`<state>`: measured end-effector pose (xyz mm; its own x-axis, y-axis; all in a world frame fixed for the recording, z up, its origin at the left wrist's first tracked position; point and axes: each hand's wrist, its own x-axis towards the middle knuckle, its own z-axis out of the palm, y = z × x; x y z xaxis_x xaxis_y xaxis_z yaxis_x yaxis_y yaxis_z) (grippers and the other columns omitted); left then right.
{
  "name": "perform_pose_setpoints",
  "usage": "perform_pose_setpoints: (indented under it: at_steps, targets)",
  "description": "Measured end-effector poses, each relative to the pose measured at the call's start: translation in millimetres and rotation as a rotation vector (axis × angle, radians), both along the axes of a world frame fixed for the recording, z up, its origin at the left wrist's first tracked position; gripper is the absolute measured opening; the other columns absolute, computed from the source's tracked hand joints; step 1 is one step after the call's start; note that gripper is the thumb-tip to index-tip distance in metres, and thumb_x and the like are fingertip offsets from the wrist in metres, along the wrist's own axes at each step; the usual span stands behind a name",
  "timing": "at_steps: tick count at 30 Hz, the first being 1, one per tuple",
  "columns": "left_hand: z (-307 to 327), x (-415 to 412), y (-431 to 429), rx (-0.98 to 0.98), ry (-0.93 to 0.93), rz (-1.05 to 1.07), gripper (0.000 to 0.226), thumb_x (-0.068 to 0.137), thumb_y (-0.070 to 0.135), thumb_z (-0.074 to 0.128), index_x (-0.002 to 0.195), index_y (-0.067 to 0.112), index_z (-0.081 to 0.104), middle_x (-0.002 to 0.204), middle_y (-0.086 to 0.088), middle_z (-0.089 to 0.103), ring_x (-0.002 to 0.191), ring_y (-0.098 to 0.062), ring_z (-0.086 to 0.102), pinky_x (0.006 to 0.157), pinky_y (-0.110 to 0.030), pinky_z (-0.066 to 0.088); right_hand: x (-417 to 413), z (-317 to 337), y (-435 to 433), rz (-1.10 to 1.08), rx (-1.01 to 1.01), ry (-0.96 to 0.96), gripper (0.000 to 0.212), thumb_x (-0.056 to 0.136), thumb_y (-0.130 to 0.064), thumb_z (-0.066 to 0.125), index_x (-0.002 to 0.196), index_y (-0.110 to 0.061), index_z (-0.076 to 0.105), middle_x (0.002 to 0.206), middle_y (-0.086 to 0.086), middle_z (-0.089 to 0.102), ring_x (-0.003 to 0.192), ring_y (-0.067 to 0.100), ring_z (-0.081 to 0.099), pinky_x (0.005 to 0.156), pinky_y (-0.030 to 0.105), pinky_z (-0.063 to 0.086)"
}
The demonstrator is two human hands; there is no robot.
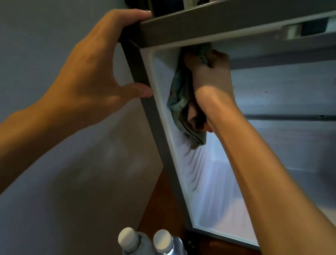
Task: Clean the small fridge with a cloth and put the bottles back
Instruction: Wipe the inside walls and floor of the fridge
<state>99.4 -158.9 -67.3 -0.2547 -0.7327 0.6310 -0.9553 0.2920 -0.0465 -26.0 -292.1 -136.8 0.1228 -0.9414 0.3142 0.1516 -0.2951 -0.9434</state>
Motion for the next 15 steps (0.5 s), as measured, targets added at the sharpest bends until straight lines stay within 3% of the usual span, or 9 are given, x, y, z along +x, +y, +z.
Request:
perform_pose_setpoints:
  at_steps: [3, 5, 7, 9, 15]
  targets:
    - [0, -1, -1, -0.008, -0.004, -0.001, 0.086, 0.070, 0.018, 0.087, 0.142, 0.007, 0.040, 0.133, 0.000, 0.049, 0.119, -0.017, 0.051, 0.096, -0.042, 0.047, -18, -7, 30, 0.104, -0.107, 0.021, 0.011, 0.088, -0.036, 0.063, 0.094, -0.027, 0.067, 0.130, 0.009, 0.056, 0.106, 0.021, 0.061, 0.096, 0.039, 0.049]
    - [1, 0, -1, -0.020, -0.011, 0.000, 0.085, 0.071, 0.018, 0.087, 0.141, 0.007, 0.041, 0.131, 0.005, 0.047, 0.115, -0.013, 0.050, 0.090, -0.041, 0.048, -30, -16, 56, 0.188, -0.241, 0.061, 0.018, 0.092, -0.033, 0.063, 0.074, -0.031, 0.061, 0.129, 0.006, 0.052, 0.099, 0.014, 0.061, 0.089, 0.031, 0.049]
    - [1, 1, -2, -0.027, -0.008, -0.012, 0.083, 0.072, 0.019, 0.086, 0.141, 0.008, 0.041, 0.128, 0.010, 0.046, 0.114, -0.010, 0.048, 0.087, -0.038, 0.046, -36, -28, 72, 0.220, -0.351, 0.068, 0.008, 0.094, -0.029, 0.063, 0.089, -0.031, 0.068, 0.134, -0.004, 0.042, 0.108, 0.005, 0.055, 0.094, 0.021, 0.046]
    - [-1, 2, -3, -0.032, -0.005, -0.027, 0.080, 0.075, 0.019, 0.085, 0.141, 0.007, 0.041, 0.127, 0.010, 0.046, 0.114, -0.007, 0.047, 0.087, -0.037, 0.046, -33, -34, 68, 0.117, -0.421, 0.094, 0.022, 0.095, -0.026, 0.062, 0.115, -0.026, 0.070, 0.141, -0.007, 0.036, 0.120, 0.004, 0.049, 0.104, 0.017, 0.039]
    - [2, 6, -2, -0.037, -0.024, -0.051, 0.074, 0.079, 0.015, 0.081, 0.142, 0.005, 0.043, 0.133, -0.001, 0.051, 0.117, -0.016, 0.051, 0.090, -0.040, 0.047, -9, -25, 38, 0.027, -0.241, 0.004, 0.022, 0.094, -0.024, 0.061, 0.112, -0.016, 0.070, 0.147, -0.006, 0.036, 0.123, 0.010, 0.046, 0.106, 0.023, 0.037]
